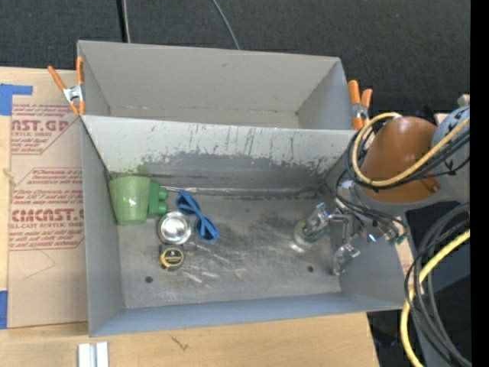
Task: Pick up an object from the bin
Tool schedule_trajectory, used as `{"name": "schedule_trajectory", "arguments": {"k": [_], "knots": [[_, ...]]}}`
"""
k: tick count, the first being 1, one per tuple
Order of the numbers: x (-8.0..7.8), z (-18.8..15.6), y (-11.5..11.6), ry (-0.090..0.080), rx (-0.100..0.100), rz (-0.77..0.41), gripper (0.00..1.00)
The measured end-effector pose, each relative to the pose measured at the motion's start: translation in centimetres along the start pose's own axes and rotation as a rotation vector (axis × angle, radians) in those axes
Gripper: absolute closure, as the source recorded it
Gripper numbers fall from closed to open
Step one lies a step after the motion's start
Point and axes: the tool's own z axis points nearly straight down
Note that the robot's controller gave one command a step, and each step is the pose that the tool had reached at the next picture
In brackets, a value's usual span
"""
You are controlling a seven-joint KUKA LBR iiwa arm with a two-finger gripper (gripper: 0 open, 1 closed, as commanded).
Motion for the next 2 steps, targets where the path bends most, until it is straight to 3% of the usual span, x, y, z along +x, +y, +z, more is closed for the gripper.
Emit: {"name": "schedule_trajectory", "arguments": {"k": [1, 2], "knots": [[-1.1, -0.3, -0.1, -0.043, 0.02, 0.002, 1.0], [-1.7, -13.8, -1.9, -0.007, 0.013, -0.677, 1.0]]}}
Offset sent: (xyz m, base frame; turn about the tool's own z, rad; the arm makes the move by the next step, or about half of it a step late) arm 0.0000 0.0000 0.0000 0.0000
